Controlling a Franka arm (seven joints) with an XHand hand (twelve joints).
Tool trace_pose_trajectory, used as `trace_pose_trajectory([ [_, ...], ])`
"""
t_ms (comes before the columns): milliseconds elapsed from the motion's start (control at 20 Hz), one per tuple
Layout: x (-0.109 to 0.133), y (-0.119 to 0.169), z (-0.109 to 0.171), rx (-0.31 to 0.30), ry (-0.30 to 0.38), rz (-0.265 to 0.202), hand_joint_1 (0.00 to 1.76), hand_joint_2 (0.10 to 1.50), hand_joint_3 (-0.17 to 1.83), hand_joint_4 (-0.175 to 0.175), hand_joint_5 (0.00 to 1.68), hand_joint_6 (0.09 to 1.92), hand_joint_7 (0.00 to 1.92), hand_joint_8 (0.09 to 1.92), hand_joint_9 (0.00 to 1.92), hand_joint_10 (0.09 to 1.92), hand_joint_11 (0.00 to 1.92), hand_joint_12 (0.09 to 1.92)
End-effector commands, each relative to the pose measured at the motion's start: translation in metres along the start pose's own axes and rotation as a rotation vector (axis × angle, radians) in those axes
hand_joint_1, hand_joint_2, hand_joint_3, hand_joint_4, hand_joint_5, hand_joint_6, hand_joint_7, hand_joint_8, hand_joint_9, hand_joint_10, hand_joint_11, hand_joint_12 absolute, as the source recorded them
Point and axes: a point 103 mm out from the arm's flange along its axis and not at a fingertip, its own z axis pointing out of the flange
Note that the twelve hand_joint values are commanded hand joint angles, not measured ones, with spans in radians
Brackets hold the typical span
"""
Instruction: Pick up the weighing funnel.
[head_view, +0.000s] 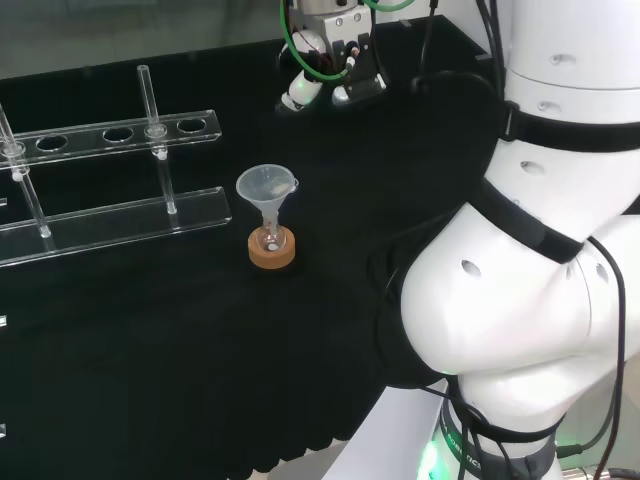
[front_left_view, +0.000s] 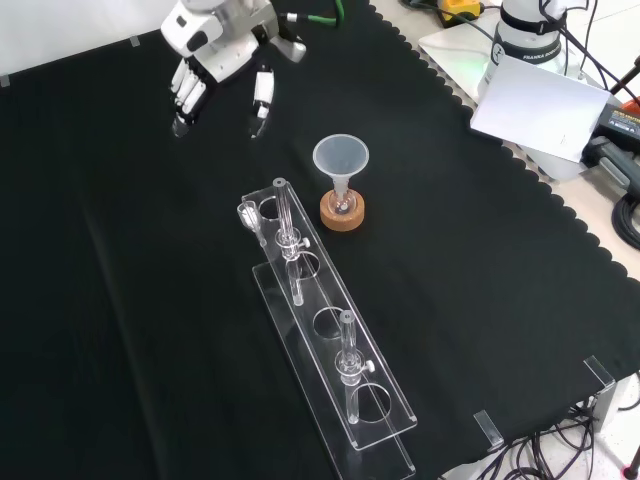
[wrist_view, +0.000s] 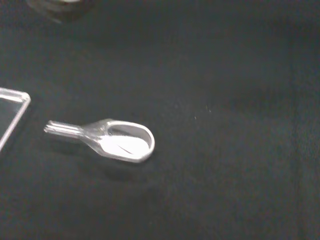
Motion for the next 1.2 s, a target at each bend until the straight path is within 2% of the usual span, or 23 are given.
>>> trace_pose_trajectory([
  [50,-0.015,0.006,0.028,0.054,-0.02,0.007,0.77,0.78,0.26,-0.031,0.52,0.09,0.4,0.71,0.71,0.56,0.52,1.3],
  [450,-0.015,0.005,0.062,0.041,0.005,-0.019,0.79,0.74,0.33,-0.03,0.59,0.11,0.47,0.69,0.77,0.52,0.54,1.28],
  [800,-0.011,0.011,0.088,0.018,0.032,-0.062,0.76,0.7,0.39,-0.031,0.6,0.16,0.5,0.69,0.8,0.51,0.56,1.26],
  [950,-0.011,0.015,0.099,0.021,0.055,-0.096,0.75,0.7,0.39,-0.032,0.6,0.17,0.5,0.69,0.81,0.51,0.57,1.26],
  [1200,-0.011,0.022,0.116,0.032,0.077,-0.12,0.71,0.67,0.4,-0.032,0.6,0.21,0.52,0.69,0.82,0.5,0.58,1.26],
])
